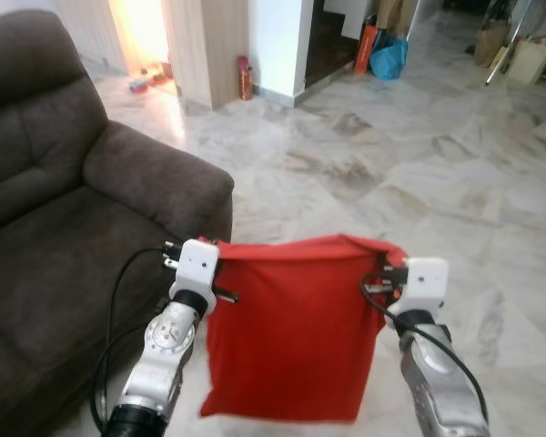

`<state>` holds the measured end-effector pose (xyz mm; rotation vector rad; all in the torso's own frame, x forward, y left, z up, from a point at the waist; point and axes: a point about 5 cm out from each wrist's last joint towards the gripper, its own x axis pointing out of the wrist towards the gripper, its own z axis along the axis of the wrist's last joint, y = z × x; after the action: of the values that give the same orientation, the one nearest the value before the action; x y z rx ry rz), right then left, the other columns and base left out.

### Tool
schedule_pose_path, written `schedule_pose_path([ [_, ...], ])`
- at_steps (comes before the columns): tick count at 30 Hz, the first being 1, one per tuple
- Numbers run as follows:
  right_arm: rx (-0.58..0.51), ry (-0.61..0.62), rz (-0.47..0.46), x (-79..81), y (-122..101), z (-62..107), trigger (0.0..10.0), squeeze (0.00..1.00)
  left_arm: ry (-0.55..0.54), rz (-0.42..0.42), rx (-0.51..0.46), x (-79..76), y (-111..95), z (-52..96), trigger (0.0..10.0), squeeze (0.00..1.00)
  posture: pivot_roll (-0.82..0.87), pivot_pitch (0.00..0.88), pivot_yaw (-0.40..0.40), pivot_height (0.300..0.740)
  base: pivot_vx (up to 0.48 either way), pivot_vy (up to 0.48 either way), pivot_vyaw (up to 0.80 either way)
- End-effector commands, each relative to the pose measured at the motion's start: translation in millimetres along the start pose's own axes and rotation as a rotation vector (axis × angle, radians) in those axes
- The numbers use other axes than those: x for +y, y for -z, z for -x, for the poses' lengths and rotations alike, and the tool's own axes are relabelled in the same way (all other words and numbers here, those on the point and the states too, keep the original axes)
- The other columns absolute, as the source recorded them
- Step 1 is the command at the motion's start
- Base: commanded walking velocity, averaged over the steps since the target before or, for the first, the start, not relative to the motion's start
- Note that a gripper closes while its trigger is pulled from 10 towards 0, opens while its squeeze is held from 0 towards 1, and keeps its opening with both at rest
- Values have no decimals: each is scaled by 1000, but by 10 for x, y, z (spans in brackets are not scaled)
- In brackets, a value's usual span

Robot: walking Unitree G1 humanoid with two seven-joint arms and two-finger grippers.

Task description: Move the pillow to the sofa from floor

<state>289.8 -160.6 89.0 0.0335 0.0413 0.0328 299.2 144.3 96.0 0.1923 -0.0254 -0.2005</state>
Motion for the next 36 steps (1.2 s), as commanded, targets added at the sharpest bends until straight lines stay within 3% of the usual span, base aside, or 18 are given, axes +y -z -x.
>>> schedule_pose_path([
  [1,-40,89,17,-210,-92,11,10000,0,-51,4,-110,99,-238,-59,10000,0,43,0,-30,740,431,0,0],
  [13,-56,32,30,-152,-129,8,10000,0,-69,-2,-102,103,-232,-56,10000,0,45,0,-41,740,431,0,134],
  [36,-41,5,50,-151,-121,-14,10000,0,-55,3,-84,66,-204,-53,10000,0,47,9,-48,740,0,0,800],
])
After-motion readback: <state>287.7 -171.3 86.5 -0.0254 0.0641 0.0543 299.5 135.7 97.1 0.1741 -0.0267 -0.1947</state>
